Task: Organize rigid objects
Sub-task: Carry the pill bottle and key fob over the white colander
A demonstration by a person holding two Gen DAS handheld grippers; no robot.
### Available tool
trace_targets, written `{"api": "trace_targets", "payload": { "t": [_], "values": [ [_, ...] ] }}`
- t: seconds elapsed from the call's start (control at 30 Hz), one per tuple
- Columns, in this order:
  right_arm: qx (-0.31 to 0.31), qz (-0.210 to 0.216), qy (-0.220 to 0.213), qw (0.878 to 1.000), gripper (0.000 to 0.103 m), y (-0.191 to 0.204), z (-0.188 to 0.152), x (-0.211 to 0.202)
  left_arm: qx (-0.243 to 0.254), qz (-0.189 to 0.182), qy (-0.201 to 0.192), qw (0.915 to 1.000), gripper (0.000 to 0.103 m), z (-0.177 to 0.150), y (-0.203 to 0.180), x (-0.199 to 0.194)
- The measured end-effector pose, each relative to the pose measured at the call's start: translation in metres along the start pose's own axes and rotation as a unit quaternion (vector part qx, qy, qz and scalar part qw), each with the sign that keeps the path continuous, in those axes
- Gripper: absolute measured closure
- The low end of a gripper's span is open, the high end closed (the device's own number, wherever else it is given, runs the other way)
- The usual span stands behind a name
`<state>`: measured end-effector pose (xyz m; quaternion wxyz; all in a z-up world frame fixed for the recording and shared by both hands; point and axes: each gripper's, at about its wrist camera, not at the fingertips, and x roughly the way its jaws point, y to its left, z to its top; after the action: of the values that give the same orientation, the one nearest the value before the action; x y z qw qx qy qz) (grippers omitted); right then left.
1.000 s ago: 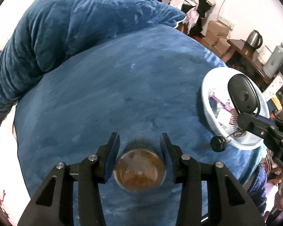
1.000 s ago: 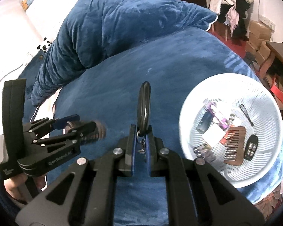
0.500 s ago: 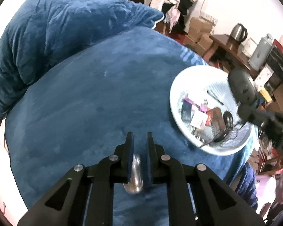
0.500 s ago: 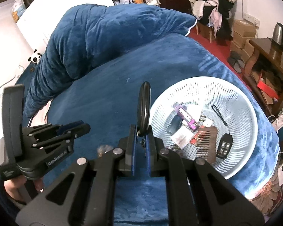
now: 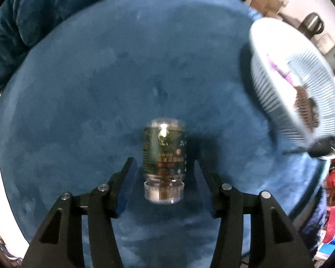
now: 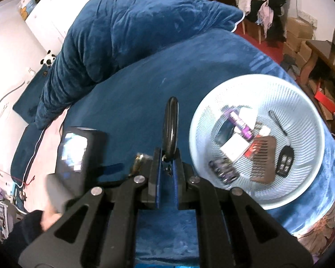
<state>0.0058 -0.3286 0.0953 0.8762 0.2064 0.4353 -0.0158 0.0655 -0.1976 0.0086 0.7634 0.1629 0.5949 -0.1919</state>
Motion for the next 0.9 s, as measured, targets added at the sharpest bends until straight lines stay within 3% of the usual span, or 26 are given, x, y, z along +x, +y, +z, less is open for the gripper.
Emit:
{"api": "trace_targets", "payload": {
  "t": [0.07, 0.1, 0.13, 0.27, 0.6, 0.9],
  "values": [
    [-0.002, 0.002, 0.007, 1.0, 0.094, 0.003, -0.004, 0.005, -0.004, 0.004, 0.008, 0.9999, 0.048, 0.0, -0.001, 0.016],
    [-0.003, 0.003, 0.01, 1.0, 0.094, 0.004, -0.006, 0.007, -0.01, 0.001, 0.015, 0.9998, 0.055, 0.0, 0.001, 0.024],
    [-0.004, 0.003, 0.013, 1.0, 0.094, 0.005, -0.007, 0.009, -0.016, -0.004, 0.019, 0.9997, 0.055, 0.0, 0.003, 0.028],
    [-0.007, 0.004, 0.021, 1.0, 0.094, 0.008, -0.009, 0.014, -0.027, -0.023, 0.006, 0.9993, 0.055, -0.006, 0.015, 0.022],
    [-0.013, 0.005, 0.015, 1.0, 0.094, 0.021, -0.007, 0.012, -0.015, -0.022, -0.078, 0.9966, 0.055, -0.012, 0.032, -0.063],
    [-0.022, 0.007, 0.007, 1.0, 0.094, 0.032, -0.004, 0.004, 0.008, -0.037, -0.13, 0.9908, 0.055, -0.001, 0.01, -0.121]
  ]
}}
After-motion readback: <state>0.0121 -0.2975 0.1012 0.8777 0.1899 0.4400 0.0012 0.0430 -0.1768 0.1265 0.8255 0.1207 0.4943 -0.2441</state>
